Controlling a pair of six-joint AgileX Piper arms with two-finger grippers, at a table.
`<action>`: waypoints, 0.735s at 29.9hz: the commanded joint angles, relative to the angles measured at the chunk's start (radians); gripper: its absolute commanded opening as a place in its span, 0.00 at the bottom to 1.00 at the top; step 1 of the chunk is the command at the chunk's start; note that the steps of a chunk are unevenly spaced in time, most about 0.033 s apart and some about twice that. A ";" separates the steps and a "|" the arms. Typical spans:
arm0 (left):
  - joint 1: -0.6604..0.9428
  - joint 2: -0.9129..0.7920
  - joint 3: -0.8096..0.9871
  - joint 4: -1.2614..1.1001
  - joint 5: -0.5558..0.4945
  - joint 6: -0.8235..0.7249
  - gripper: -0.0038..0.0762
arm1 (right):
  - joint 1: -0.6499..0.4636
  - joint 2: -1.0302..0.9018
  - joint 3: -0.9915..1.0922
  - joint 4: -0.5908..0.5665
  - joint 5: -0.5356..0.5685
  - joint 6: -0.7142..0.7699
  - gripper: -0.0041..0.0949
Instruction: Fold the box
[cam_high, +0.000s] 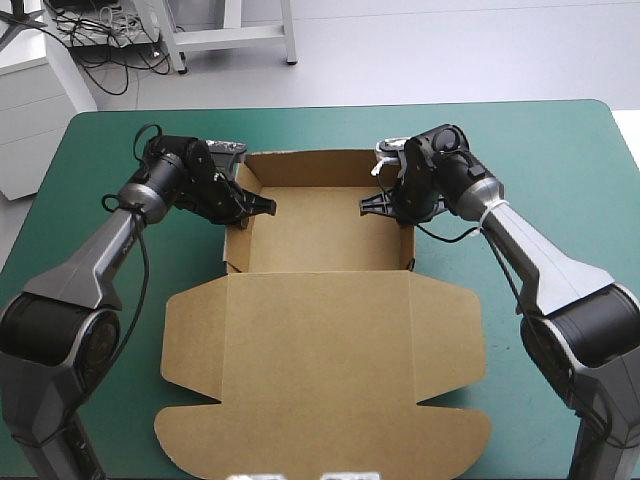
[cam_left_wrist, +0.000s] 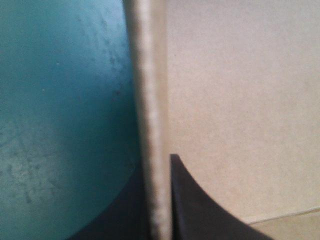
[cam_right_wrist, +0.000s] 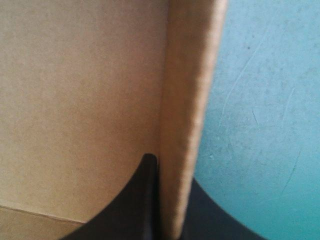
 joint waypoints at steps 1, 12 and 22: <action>-0.015 -0.022 -0.041 0.043 -0.073 0.022 0.04 | -0.004 -0.042 -0.010 -0.027 0.055 -0.051 0.03; -0.069 0.017 -0.042 0.090 -0.039 0.084 0.33 | -0.002 0.007 -0.010 -0.054 0.072 0.052 0.51; -0.095 0.014 -0.080 0.144 0.012 0.107 0.76 | -0.002 -0.028 -0.038 -0.061 0.072 0.004 0.65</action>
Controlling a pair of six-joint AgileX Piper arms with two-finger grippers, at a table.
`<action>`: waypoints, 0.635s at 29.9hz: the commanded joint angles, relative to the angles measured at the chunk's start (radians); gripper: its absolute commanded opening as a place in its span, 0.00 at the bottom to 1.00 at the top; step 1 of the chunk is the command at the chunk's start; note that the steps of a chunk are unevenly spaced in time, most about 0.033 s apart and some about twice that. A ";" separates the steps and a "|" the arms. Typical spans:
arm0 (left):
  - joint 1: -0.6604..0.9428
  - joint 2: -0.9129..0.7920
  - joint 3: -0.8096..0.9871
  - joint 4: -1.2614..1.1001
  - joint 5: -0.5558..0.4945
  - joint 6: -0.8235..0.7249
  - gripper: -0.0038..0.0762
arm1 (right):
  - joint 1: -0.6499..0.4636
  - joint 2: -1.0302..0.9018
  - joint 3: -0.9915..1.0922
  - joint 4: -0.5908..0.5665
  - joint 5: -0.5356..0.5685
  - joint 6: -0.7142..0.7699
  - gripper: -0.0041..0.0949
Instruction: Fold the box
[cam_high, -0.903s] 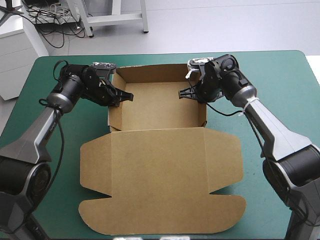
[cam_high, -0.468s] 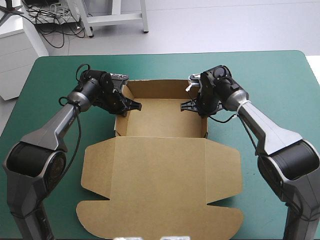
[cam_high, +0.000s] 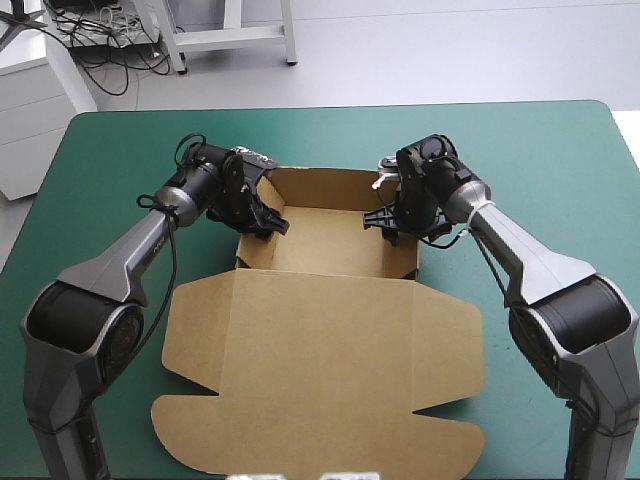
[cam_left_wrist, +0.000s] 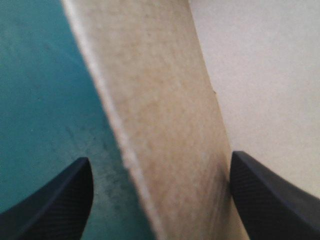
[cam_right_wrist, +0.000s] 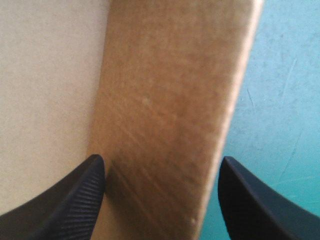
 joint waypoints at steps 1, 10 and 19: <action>-0.008 -0.057 -0.066 0.012 0.044 0.001 0.76 | -0.002 -0.090 -0.061 -0.027 0.030 -0.059 0.65; -0.009 -0.057 -0.312 0.020 0.223 -0.004 0.69 | -0.002 -0.180 -0.239 -0.068 0.030 -0.086 0.65; -0.018 -0.154 -0.400 -0.010 0.229 -0.006 0.38 | -0.002 -0.266 -0.272 -0.062 0.030 -0.115 0.65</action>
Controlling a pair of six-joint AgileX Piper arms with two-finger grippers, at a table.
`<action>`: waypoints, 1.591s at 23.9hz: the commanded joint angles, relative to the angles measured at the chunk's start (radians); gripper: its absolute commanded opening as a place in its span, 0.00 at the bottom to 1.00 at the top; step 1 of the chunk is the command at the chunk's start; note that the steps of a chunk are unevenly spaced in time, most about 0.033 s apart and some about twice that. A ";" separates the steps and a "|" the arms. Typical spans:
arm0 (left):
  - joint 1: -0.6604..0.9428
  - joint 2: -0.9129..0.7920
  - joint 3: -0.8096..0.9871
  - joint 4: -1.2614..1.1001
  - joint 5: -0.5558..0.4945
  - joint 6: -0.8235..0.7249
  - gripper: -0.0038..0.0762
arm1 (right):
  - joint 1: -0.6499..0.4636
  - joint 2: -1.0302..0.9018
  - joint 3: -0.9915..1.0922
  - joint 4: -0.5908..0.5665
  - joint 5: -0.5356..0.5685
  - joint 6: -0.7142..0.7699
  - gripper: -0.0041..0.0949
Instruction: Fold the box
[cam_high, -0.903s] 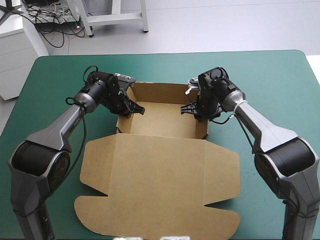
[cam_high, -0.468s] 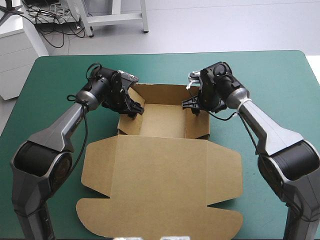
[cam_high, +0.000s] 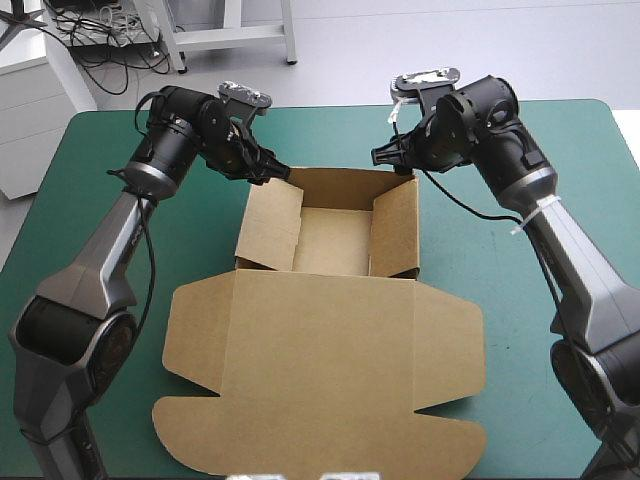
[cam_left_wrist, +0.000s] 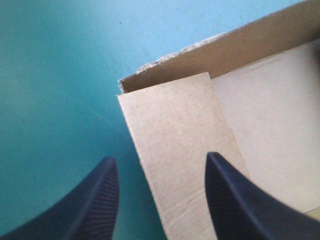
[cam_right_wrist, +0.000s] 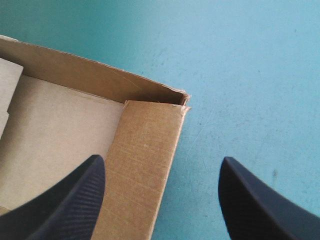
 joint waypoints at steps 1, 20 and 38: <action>-0.006 -0.119 -0.037 0.009 0.040 -0.005 0.31 | -0.002 -0.073 -0.029 -0.009 0.008 0.012 0.65; -0.006 -0.760 0.272 0.141 0.040 0.050 0.04 | -0.004 0.070 0.205 0.107 0.008 0.118 0.65; -0.006 -1.390 1.342 0.146 0.005 -0.001 0.04 | -0.004 0.165 0.206 0.138 0.008 0.071 0.02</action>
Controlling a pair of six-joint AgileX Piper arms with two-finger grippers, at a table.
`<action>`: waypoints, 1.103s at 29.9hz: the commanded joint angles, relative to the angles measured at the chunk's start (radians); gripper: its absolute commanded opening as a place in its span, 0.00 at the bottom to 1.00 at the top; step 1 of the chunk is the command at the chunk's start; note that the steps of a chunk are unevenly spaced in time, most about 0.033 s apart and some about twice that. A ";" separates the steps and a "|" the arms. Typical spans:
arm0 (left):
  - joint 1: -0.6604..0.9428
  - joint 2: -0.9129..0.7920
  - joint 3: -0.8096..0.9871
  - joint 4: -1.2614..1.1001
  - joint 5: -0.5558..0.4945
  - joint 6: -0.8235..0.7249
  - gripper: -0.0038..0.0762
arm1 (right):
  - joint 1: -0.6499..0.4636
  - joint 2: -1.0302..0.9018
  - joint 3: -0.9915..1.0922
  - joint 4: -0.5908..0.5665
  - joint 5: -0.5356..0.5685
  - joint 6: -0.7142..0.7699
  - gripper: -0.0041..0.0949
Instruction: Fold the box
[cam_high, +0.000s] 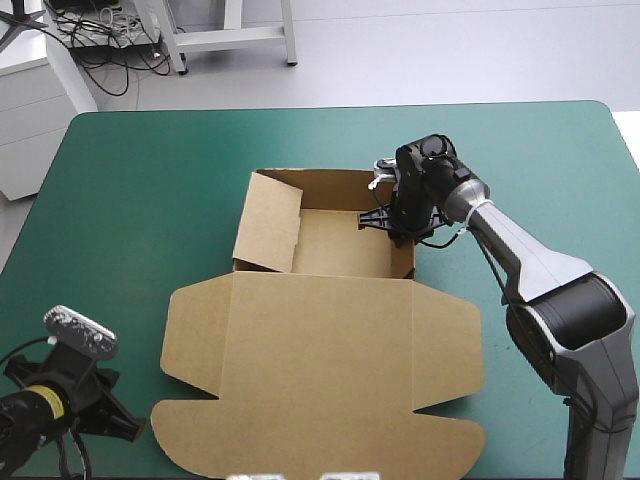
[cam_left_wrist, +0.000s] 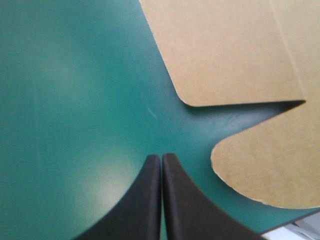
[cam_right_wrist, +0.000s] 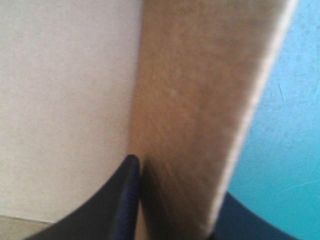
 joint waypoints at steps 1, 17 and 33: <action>-0.004 -0.073 0.082 -0.017 -0.002 -0.016 0.04 | -0.003 -0.053 -0.020 0.012 0.023 -0.025 0.04; -0.004 -0.173 0.196 -0.067 -0.070 -0.016 0.04 | -0.224 -0.157 -0.022 -0.019 0.022 -0.097 0.04; -0.004 -0.173 0.207 -0.071 -0.060 -0.016 0.04 | -0.826 -0.261 -0.022 -0.091 0.022 -0.195 0.04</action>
